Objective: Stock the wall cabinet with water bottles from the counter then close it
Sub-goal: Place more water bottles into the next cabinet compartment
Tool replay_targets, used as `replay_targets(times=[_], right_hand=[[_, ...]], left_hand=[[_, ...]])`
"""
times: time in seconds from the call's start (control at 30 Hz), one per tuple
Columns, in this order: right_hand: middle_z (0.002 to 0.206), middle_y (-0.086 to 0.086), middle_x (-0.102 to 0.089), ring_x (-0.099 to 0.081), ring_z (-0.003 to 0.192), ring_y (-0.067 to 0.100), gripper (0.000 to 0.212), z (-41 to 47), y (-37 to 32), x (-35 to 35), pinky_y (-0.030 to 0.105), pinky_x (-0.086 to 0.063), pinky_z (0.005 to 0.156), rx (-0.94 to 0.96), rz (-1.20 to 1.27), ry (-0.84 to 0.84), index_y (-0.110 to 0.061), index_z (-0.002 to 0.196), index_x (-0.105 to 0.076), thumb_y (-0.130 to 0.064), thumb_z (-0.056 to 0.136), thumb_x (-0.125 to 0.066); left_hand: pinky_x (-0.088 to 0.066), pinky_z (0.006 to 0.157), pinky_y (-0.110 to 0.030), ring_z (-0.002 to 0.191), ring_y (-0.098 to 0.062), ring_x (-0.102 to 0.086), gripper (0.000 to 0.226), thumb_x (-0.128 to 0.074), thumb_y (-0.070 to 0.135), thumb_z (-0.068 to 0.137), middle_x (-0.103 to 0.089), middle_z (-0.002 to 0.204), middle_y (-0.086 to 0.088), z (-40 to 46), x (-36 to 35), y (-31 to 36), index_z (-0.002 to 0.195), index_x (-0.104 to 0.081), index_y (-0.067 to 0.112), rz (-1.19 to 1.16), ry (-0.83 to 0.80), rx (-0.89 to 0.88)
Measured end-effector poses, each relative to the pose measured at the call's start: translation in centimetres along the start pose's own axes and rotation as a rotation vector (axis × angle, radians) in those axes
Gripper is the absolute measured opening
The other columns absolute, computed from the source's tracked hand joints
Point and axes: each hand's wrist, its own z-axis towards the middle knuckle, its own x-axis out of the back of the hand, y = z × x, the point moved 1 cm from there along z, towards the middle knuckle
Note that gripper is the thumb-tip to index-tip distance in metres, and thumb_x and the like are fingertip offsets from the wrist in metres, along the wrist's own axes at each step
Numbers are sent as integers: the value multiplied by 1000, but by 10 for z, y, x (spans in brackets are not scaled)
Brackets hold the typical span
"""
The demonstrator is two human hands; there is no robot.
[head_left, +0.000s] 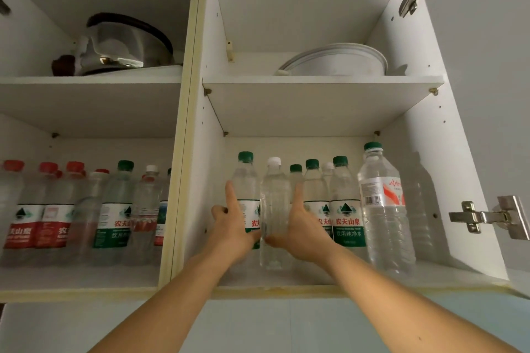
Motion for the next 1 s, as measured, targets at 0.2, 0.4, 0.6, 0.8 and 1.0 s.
replay_targets(times=[0.2,0.4,0.6,0.8,1.0], right_hand=[[115,5,-67,-67,102,22,59,30,2,-5,28,-57,72,-98,-125,-189,-13,129,-59,-29,79,-85],[89,6,-60,-67,70,21,51,56,4,-14,29,-59,55,-169,-194,-244,-10,109,-54,-35,79,-87],[75,-3,-57,-56,61,10,46,64,6,-12,23,-41,46,-10,-368,-257,-18,87,-49,-40,76,-88],[124,15,-63,-60,112,32,119,59,7,-8,43,-51,91,203,-720,-48,-3,155,-18,-50,70,-87],[150,23,-47,-25,149,42,144,62,4,-16,68,-10,118,349,-965,56,-10,155,17,-63,67,-84]], left_hand=[[-55,95,-43,104,-23,-58,134,-83,22,83,-41,133,-14,17,-4,-9,150,31,43,17,-51,1],[-53,97,-42,111,-27,-57,135,-89,27,74,-34,136,-12,31,-1,-11,151,19,50,392,-39,-118],[-24,119,-56,146,-41,-17,136,-89,52,61,-1,161,-24,46,18,7,158,1,21,1151,41,-337],[9,117,-67,152,-43,-6,146,-79,76,58,-3,164,-26,67,19,8,159,12,22,1273,8,-239],[13,115,-66,152,-44,-7,143,-76,76,62,-7,164,-27,73,9,-2,159,12,22,1278,22,-223]])
